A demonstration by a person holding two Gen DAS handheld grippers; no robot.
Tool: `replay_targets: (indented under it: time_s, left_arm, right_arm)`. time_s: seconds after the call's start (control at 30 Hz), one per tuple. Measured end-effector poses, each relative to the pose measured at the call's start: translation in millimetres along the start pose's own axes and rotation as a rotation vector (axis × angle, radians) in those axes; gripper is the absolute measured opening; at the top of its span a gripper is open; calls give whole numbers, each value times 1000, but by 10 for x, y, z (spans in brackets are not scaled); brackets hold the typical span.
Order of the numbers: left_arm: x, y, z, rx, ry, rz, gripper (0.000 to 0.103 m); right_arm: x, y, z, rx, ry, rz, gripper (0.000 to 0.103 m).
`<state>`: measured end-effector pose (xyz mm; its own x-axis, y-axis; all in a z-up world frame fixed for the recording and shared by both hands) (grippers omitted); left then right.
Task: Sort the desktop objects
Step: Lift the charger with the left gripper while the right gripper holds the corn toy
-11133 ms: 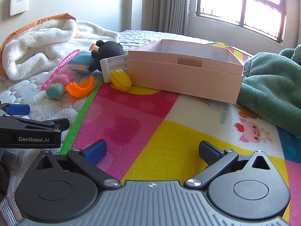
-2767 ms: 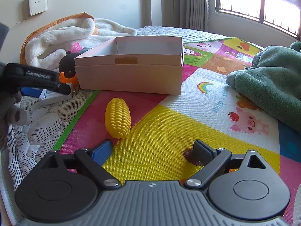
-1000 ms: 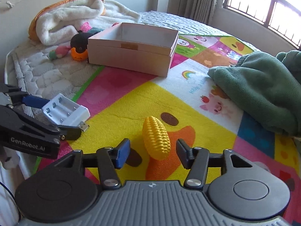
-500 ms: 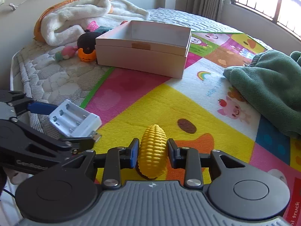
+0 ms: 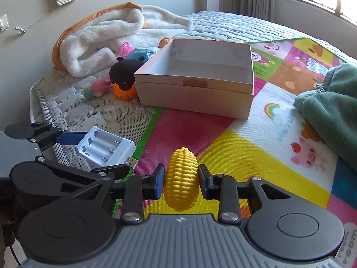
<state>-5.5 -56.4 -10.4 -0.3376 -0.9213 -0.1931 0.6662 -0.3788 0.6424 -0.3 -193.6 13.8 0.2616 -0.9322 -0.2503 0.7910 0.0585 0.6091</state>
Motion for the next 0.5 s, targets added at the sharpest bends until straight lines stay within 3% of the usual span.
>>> replay_targets:
  time_s: [0.13,0.23,0.5]
  left_arm:
    - [-108,-2,-108,9,-17,38,86]
    - [-228,0,-188,17,10,61,86]
    - [-569,-130,-397,-49,14,99,86]
  right_arm:
    - [-40,40,-114,-29,-20,18,31]
    - [-69,53,-243,-46,-34,28,31]
    - [-122,126,-584,-67,-52,2,32]
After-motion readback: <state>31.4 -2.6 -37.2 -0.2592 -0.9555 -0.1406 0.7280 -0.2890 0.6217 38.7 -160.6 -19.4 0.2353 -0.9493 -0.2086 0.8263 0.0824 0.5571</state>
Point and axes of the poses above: each gripper's, at about its wrist camera, not at the fingertips, and z roughly against the way its jaws point, x to its right, y to its top, the point moved 9 cm from there along -z, roughly the way its jaws point, and after that the axes turned 14 degrees about -z, right-handed, at the moved point
